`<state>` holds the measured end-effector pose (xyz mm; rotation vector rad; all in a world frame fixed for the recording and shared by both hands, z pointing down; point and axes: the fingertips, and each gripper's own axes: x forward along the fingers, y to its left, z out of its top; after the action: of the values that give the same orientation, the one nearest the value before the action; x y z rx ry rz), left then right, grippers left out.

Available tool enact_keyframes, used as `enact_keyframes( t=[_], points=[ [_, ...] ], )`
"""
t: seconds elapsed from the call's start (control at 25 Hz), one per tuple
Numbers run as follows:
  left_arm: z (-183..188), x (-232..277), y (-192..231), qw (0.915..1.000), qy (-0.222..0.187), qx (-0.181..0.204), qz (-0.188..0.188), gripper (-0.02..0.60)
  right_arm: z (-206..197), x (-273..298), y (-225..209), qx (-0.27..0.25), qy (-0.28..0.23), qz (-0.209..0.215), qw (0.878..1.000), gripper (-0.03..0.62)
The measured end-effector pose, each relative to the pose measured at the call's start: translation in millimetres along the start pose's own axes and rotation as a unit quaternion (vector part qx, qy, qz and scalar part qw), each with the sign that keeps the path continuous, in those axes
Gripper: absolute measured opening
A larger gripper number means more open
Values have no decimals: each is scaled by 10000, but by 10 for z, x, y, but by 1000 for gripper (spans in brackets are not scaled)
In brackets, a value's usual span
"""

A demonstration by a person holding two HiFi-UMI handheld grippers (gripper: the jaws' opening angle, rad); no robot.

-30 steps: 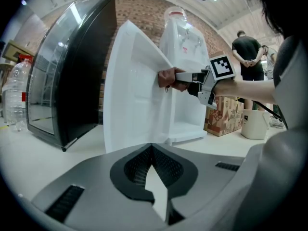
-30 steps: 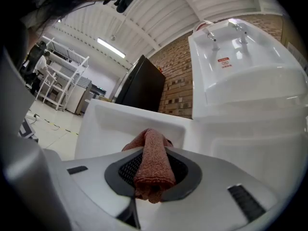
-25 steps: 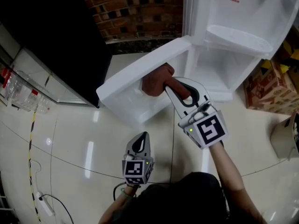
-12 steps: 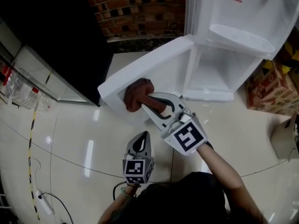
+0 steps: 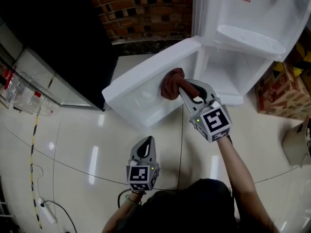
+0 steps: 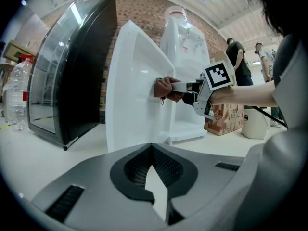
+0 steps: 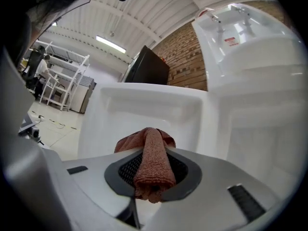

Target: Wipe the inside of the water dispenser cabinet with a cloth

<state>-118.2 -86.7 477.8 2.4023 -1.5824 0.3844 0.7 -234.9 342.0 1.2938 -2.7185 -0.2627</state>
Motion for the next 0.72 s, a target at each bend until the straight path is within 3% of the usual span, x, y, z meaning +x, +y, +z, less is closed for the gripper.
enact_keyframes(
  t=[0.16, 0.36, 0.6, 0.72],
  points=[
    [6, -9, -8, 10000, 4, 12, -21, -23, -164, -116, -418, 125, 174, -470, 9987, 83],
    [-4, -7, -11, 10000, 15, 23, -11, -23, -107, -154, -347, 18, 132, -337, 9993, 82],
    [-61, -5, -21, 10000, 90, 37, -24, -23, 196, -272, 655, -32, -418, 802, 9959, 83],
    [-85, -7, -15, 9999, 105, 29, -23, -23, 166, -328, 1161, -21, -308, 1364, 9902, 83]
  ],
)
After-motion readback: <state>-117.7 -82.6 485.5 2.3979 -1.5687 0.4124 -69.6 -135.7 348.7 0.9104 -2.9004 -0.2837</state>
